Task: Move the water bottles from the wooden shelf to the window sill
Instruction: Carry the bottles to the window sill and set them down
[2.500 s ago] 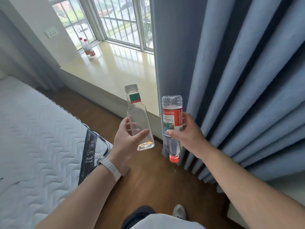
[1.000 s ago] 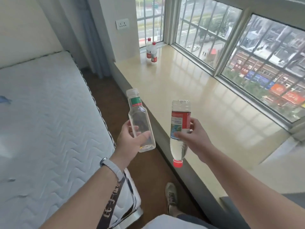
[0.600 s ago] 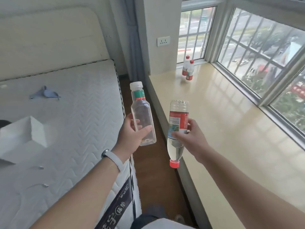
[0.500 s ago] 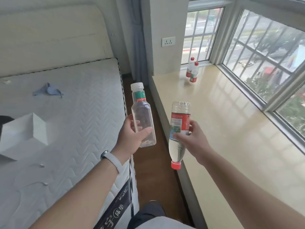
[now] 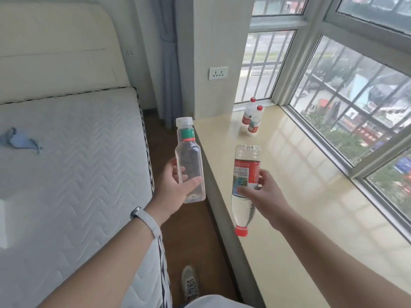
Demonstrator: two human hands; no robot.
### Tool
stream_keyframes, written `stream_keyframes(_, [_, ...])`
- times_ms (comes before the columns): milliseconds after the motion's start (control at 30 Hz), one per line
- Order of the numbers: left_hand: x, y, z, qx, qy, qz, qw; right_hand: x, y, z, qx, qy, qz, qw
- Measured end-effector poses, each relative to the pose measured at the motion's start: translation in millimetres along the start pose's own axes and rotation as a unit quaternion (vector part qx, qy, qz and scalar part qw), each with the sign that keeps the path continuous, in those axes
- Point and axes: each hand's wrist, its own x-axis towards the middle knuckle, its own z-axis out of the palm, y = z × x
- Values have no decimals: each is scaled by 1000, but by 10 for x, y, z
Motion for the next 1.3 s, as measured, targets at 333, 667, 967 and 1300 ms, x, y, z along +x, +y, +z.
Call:
stream_keyframes(333, [1303, -7, -381, -12, -33, 23, 999, 868, -455, 418, -20, 41, 2, 999])
stream_keyframes(667, [2214, -141, -179, 1, -66, -1, 998, 1810, -532, 474, -21, 54, 19, 998])
stream_keyframes(967, [3386, -33, 189, 32, -116, -15, 993, 3092, -472, 523, -8, 35, 38, 999])
stream_keyframes(1300, [4632, 210, 578, 35, -146, -33, 988, 4277, -600, 255, 41, 60, 79, 994])
